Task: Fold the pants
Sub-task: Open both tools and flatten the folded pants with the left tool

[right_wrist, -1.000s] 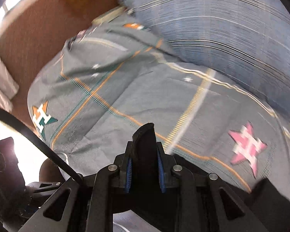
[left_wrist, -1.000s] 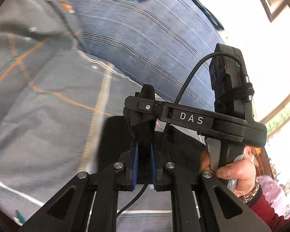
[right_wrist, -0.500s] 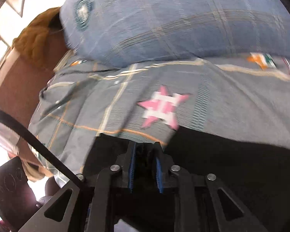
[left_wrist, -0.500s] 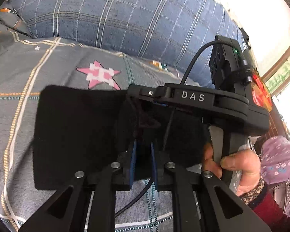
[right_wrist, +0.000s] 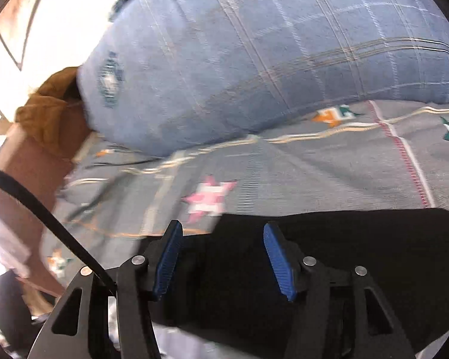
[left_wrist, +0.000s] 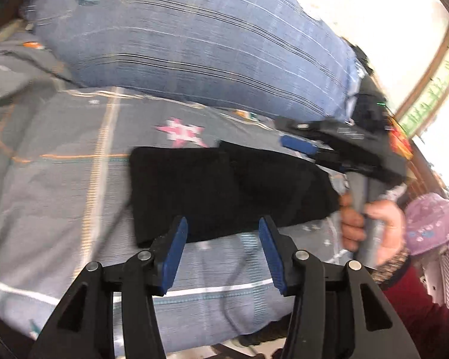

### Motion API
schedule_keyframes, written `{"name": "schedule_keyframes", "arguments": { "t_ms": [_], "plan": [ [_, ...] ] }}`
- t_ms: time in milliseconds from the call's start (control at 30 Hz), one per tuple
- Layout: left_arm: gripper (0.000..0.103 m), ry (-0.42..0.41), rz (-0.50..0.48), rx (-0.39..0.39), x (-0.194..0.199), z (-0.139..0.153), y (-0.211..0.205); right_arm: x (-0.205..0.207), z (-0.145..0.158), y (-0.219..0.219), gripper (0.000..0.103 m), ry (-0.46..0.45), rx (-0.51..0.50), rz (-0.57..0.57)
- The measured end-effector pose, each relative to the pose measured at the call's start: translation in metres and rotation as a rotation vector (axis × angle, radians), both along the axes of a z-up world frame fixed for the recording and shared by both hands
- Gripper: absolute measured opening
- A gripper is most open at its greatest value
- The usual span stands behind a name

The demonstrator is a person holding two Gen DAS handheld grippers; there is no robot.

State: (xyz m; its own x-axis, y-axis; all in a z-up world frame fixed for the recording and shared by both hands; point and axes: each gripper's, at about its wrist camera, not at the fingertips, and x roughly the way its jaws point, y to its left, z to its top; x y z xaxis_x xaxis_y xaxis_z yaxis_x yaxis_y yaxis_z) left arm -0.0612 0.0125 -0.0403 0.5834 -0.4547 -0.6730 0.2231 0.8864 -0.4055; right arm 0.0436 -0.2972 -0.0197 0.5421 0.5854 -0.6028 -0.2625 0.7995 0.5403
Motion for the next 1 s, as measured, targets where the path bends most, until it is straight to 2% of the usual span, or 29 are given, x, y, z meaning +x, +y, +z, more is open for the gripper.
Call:
{"name": "schedule_keyframes", "arguments": {
  "t_ms": [67,167,267,367,433,467,500,567,600,667,700,733,800,833,867,933,967,1000],
  "plan": [
    [0.049,0.01,0.049,-0.015,-0.004,-0.001,0.017,-0.007,0.009,0.021,0.062,0.0,0.064,0.073],
    [0.049,0.035,0.122,-0.046,-0.005,-0.006,0.038,-0.008,0.001,0.059,0.062,0.038,0.135,0.146],
    [0.049,0.04,0.157,-0.027,-0.009,-0.008,0.048,-0.002,-0.029,0.085,0.062,0.115,0.18,0.142],
    [0.049,0.044,0.172,-0.019,-0.012,-0.009,0.057,0.002,-0.066,0.082,0.062,0.192,0.182,0.075],
    [0.05,0.053,0.186,-0.026,-0.01,-0.013,0.065,-0.001,-0.082,0.064,0.054,0.208,0.164,0.018],
    [0.05,0.056,0.189,-0.029,-0.01,-0.014,0.068,-0.004,-0.086,0.054,0.039,0.212,0.176,-0.004],
    [0.05,0.061,0.192,-0.034,-0.008,-0.016,0.07,-0.006,-0.09,0.041,0.03,0.22,0.195,-0.035],
    [0.05,0.076,0.194,-0.043,-0.001,-0.022,0.07,-0.014,-0.103,0.01,0.022,0.254,0.285,-0.122],
    [0.051,0.086,0.19,-0.048,0.004,-0.026,0.069,-0.017,-0.112,-0.003,0.009,0.277,0.32,-0.17],
    [0.051,0.108,0.184,-0.031,0.015,-0.032,0.061,-0.018,-0.124,-0.017,0.0,0.306,0.375,-0.186],
    [0.051,0.117,0.176,-0.01,0.021,-0.034,0.055,-0.021,-0.122,-0.02,0.0,0.303,0.354,-0.206],
    [0.051,0.118,0.159,0.007,0.029,-0.036,0.048,-0.023,-0.115,-0.02,0.001,0.286,0.291,-0.225],
    [0.051,0.116,0.135,0.028,0.041,-0.042,0.036,-0.031,-0.097,-0.017,0.018,0.221,0.219,-0.219],
    [0.051,0.117,0.118,0.037,0.048,-0.047,0.029,-0.035,-0.089,-0.016,0.036,0.191,0.208,-0.216],
    [0.051,0.123,0.106,0.046,0.054,-0.053,0.025,-0.039,-0.082,-0.015,0.046,0.16,0.213,-0.208],
    [0.052,0.165,0.102,0.075,0.067,-0.07,0.017,-0.046,-0.074,-0.009,0.05,0.125,0.209,-0.18],
    [0.052,0.202,0.102,0.082,0.073,-0.082,0.014,-0.045,-0.074,-0.004,0.057,0.129,0.187,-0.162],
    [0.054,0.214,0.106,0.072,0.075,-0.087,0.015,-0.045,-0.077,0.001,0.059,0.138,0.152,-0.145]
  ]
}}
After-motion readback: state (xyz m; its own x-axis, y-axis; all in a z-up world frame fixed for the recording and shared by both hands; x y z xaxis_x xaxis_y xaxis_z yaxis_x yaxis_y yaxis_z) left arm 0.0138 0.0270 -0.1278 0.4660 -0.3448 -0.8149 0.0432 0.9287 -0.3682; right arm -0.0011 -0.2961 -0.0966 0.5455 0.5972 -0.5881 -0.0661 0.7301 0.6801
